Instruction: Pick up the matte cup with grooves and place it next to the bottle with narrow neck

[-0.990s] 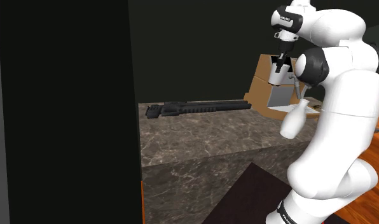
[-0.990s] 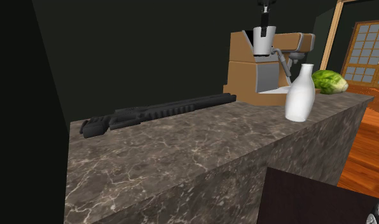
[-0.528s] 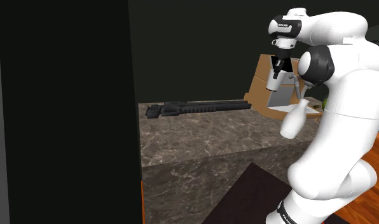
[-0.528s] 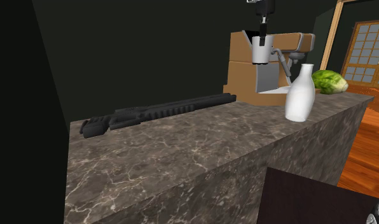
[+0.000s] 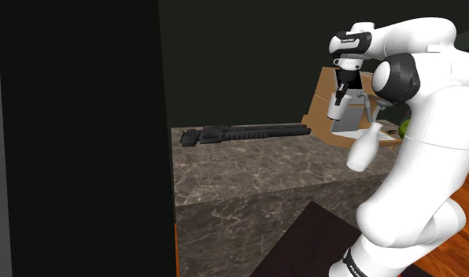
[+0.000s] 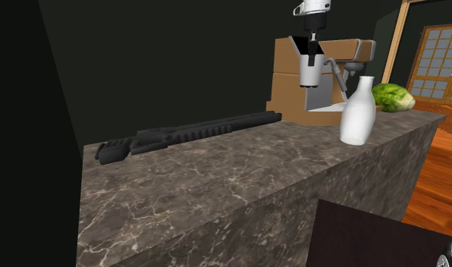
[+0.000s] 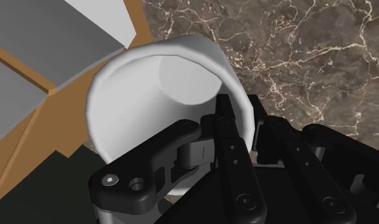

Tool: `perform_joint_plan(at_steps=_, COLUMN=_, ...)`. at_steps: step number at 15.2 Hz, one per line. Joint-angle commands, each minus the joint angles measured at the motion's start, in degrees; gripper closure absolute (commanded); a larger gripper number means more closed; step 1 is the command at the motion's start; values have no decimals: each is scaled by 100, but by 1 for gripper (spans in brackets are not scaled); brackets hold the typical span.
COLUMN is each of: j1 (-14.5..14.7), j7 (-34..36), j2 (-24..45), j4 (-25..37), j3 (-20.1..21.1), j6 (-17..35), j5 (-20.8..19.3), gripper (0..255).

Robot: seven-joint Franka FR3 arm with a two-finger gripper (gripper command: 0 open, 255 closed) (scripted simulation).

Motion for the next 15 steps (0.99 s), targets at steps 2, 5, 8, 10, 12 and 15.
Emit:
perform_joint_plan(at_steps=2, j1=16, j7=19, j2=-18, j4=-264, j3=6, j6=253, j5=-9, gripper=255)
perform_joint_plan(at_steps=5, j1=29, j7=35, j2=-35, j4=-517, j3=11, j6=490, j5=-17, gripper=255)
perform_joint_plan(at_steps=8, j1=39, j7=47, j2=-37, j4=-752, j3=16, j6=722, j5=-19, gripper=255)
perform_joint_plan(at_steps=10, j1=43, j7=53, j2=-32, j4=-899, j3=19, j6=873, j5=-18, gripper=255)
perform_joint_plan(at_steps=12, j1=46, j7=58, j2=-21, j4=-1040, j3=23, j6=1023, j5=-14, gripper=255)
perform_joint_plan(at_steps=15, j1=49, j7=63, j2=6, j4=-1237, j3=29, j6=1245, j5=-3, gripper=255)
